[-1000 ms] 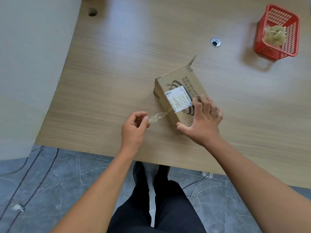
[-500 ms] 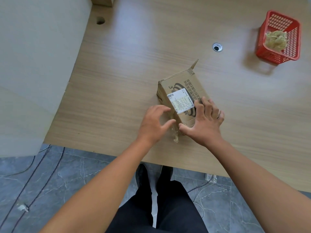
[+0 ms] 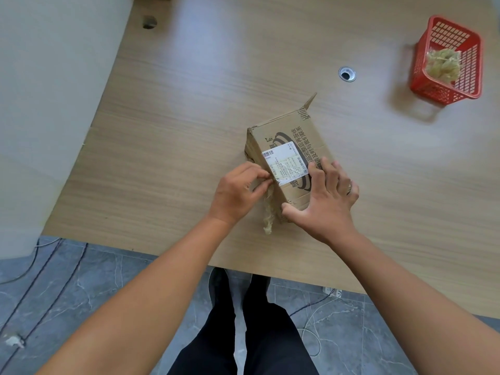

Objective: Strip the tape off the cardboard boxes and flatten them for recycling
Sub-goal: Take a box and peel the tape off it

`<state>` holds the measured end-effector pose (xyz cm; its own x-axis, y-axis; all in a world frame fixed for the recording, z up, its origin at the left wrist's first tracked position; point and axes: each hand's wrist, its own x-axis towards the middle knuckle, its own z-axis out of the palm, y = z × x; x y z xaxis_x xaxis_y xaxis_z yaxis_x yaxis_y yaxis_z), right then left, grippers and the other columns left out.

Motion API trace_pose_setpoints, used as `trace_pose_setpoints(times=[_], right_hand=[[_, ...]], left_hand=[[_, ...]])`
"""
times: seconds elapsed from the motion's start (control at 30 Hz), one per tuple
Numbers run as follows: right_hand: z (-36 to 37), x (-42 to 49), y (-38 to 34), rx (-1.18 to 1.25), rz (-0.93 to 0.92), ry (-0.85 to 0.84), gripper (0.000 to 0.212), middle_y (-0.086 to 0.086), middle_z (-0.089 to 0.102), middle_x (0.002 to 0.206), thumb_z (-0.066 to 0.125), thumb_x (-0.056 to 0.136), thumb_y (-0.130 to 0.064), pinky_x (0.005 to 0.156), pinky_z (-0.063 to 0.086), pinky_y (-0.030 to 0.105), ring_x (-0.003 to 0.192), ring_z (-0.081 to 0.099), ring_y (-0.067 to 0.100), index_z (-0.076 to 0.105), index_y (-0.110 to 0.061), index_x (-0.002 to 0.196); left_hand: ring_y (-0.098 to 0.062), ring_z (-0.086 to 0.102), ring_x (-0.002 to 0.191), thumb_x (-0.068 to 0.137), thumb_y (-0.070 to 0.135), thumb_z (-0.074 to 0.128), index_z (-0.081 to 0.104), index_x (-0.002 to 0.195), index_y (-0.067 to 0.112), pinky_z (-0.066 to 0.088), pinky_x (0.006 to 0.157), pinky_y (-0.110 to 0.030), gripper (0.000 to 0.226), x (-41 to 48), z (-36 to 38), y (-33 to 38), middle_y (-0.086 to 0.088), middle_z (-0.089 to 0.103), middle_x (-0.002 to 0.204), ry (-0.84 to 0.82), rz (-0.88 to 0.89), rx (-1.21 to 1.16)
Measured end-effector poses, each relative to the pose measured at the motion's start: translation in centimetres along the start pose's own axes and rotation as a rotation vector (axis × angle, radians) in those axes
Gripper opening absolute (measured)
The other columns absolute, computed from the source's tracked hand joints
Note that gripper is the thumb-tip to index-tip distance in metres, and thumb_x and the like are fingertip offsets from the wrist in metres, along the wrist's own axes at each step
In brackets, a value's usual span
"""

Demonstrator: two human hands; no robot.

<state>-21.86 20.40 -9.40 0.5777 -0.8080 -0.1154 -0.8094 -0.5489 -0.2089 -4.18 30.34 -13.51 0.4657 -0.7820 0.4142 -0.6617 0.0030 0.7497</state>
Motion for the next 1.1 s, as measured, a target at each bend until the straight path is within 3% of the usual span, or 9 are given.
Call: trace_pose_setpoints(times=[0.13,0.4,0.53,0.67,0.77,0.9,1.1], right_hand=[[-0.1,0.0,0.0,0.011,0.0,-0.007,0.104,-0.005,0.01,0.158,0.047,0.06,-0.082,0.12,0.005,0.064,0.153,-0.002,0.02,0.023,-0.03,0.147],[-0.5,0.0,-0.2,0.017,-0.002,-0.025,0.106,-0.005,0.01,0.159,0.045,0.06,-0.082,0.119,0.006,0.065,0.152,-0.001,0.02,0.024,-0.029,0.149],[-0.5,0.0,-0.3,0.026,0.0,-0.016,0.106,-0.004,0.012,0.159,0.046,0.059,-0.081,0.119,0.006,0.066,0.152,0.0,0.02,0.026,-0.028,0.148],[-0.5,-0.1,-0.3,0.025,0.004,-0.012,0.106,-0.005,0.011,0.158,0.047,0.059,-0.081,0.119,0.006,0.065,0.152,-0.001,0.019,0.025,-0.029,0.148],[-0.4,-0.1,-0.3,0.025,-0.001,-0.004,0.105,-0.005,0.012,0.158,0.048,0.059,-0.081,0.119,0.006,0.065,0.151,-0.001,0.018,0.025,-0.029,0.147],[-0.5,0.0,-0.2,0.029,0.004,-0.022,0.106,-0.005,0.011,0.159,0.048,0.059,-0.082,0.12,0.004,0.064,0.152,-0.003,0.019,0.025,-0.029,0.149],[-0.6,0.0,0.2,0.06,-0.004,-0.016,0.106,-0.009,0.01,0.158,0.049,0.059,-0.083,0.121,0.004,0.062,0.152,-0.002,0.018,0.025,-0.032,0.148]], left_hand=[[-0.018,0.067,0.084,0.085,0.003,0.075,0.073,0.09,0.004,0.058,0.073,-0.035,0.007,-0.4,0.3,0.4,-0.005,0.071,0.092,0.035,-0.062,0.04],[-0.016,0.061,0.104,0.08,0.016,0.086,0.067,0.108,0.001,0.052,0.093,-0.026,0.037,-1.0,0.2,0.3,-0.008,0.065,0.111,-0.107,-0.152,-0.103],[-0.016,0.063,0.101,0.079,0.013,0.086,0.073,0.099,0.002,0.052,0.091,-0.022,0.026,-0.9,0.4,0.2,-0.007,0.066,0.108,-0.099,-0.161,-0.093],[-0.017,0.066,0.093,0.083,0.004,0.079,0.074,0.089,0.004,0.056,0.081,-0.034,0.008,-1.1,0.4,0.1,-0.006,0.069,0.102,-0.075,-0.162,-0.087],[-0.021,0.064,0.086,0.086,0.004,0.071,0.064,0.084,0.005,0.054,0.072,-0.041,0.007,-0.9,0.5,0.3,-0.005,0.067,0.095,-0.088,-0.193,-0.046],[-0.02,0.062,0.079,0.094,0.009,0.064,0.059,0.09,0.007,0.051,0.069,-0.042,0.007,-1.4,1.8,1.1,-0.005,0.065,0.088,-0.045,-0.294,-0.037],[-0.023,0.068,0.084,0.094,0.011,0.071,0.064,0.098,0.003,0.052,0.072,-0.034,0.011,-1.6,1.4,-0.1,-0.008,0.071,0.092,-0.041,-0.148,-0.07]])
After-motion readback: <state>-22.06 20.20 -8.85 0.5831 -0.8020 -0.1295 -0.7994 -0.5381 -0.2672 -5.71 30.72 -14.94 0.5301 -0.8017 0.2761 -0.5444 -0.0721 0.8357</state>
